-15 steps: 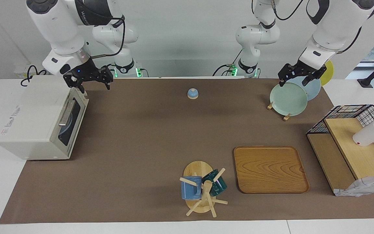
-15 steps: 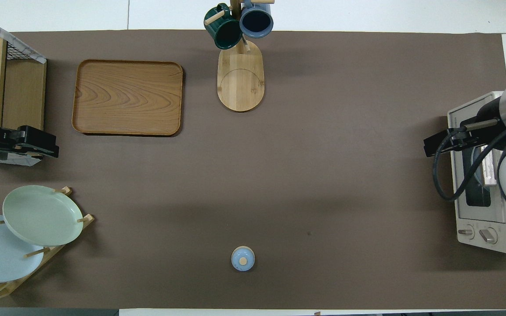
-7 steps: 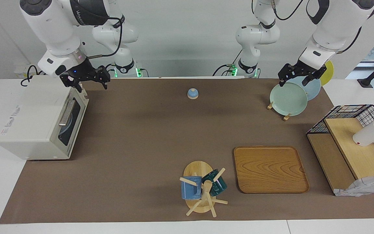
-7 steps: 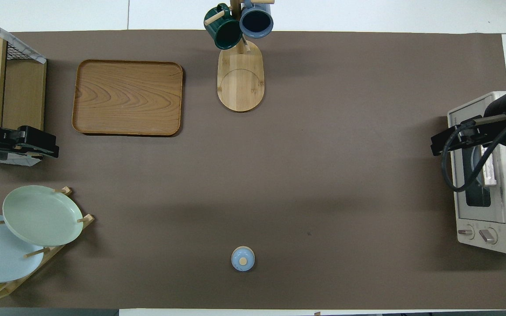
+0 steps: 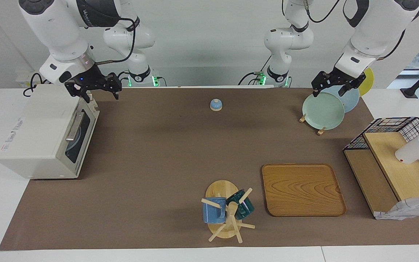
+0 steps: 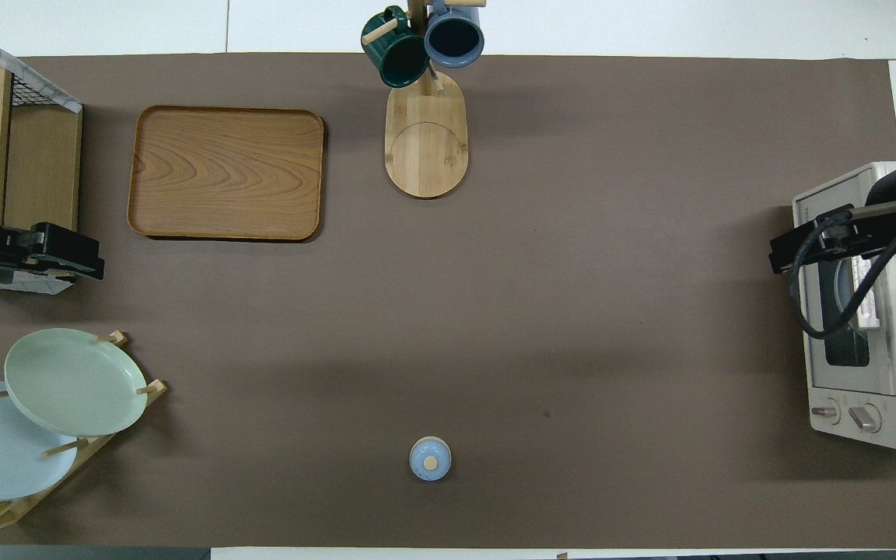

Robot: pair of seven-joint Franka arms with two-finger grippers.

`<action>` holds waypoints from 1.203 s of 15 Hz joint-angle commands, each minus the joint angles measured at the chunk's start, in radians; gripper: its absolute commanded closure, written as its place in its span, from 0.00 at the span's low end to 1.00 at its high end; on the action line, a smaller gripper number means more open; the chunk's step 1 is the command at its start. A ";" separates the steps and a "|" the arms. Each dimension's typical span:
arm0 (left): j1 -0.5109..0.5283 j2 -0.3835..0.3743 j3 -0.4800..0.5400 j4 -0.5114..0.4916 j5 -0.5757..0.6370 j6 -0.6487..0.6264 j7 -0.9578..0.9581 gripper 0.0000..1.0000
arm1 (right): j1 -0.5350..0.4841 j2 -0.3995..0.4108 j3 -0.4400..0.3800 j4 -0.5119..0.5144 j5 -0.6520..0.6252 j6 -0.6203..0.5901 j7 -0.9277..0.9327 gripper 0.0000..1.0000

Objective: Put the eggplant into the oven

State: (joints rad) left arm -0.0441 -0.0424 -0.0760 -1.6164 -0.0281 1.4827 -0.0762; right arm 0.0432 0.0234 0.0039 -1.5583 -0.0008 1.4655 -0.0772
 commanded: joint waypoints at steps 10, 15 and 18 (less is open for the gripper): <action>-0.003 -0.027 0.008 -0.025 -0.010 0.010 -0.004 0.00 | -0.048 -0.003 -0.001 0.011 0.005 0.047 0.063 0.00; -0.003 -0.027 0.008 -0.027 -0.010 0.010 -0.004 0.00 | -0.075 -0.005 -0.001 0.018 0.018 0.050 0.033 0.00; -0.003 -0.027 0.008 -0.027 -0.010 0.010 -0.004 0.00 | -0.074 -0.005 0.002 0.018 0.012 0.053 0.034 0.00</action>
State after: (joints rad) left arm -0.0441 -0.0424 -0.0760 -1.6164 -0.0281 1.4827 -0.0762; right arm -0.0202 0.0228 -0.0006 -1.5442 -0.0005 1.5174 -0.0243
